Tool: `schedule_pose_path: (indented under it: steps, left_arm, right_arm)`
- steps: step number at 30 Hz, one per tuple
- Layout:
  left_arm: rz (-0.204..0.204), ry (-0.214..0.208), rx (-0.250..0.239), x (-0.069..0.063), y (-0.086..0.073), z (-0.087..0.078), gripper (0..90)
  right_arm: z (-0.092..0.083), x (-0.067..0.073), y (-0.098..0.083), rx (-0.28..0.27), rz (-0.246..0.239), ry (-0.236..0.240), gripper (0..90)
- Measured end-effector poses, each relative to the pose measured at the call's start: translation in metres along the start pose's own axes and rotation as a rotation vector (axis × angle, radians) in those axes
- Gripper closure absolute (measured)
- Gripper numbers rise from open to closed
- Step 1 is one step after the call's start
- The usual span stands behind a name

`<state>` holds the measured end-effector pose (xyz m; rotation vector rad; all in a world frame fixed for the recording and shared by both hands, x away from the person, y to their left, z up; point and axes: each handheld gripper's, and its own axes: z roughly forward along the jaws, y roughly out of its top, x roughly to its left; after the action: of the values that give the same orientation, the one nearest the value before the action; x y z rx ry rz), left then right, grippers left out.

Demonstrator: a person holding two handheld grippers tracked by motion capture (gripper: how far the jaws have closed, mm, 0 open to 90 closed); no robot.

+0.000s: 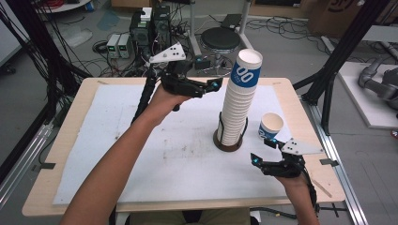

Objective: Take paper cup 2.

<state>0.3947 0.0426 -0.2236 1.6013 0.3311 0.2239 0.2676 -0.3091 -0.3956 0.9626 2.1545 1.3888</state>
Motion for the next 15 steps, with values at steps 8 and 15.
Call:
schedule_pose_path:
  steps: [8, 15]
  left_arm:
    - [0.001, -0.008, -0.006, -0.001, 0.014, 0.017, 16.9]
    - [0.012, -0.026, 0.004, -0.001, 0.032, 0.034, 16.8]
  right_arm:
    - [-0.001, -0.001, -0.001, 0.002, -0.001, -0.004, 21.0]
    - [0.001, 0.000, 0.000, 0.001, -0.008, -0.001, 21.0]
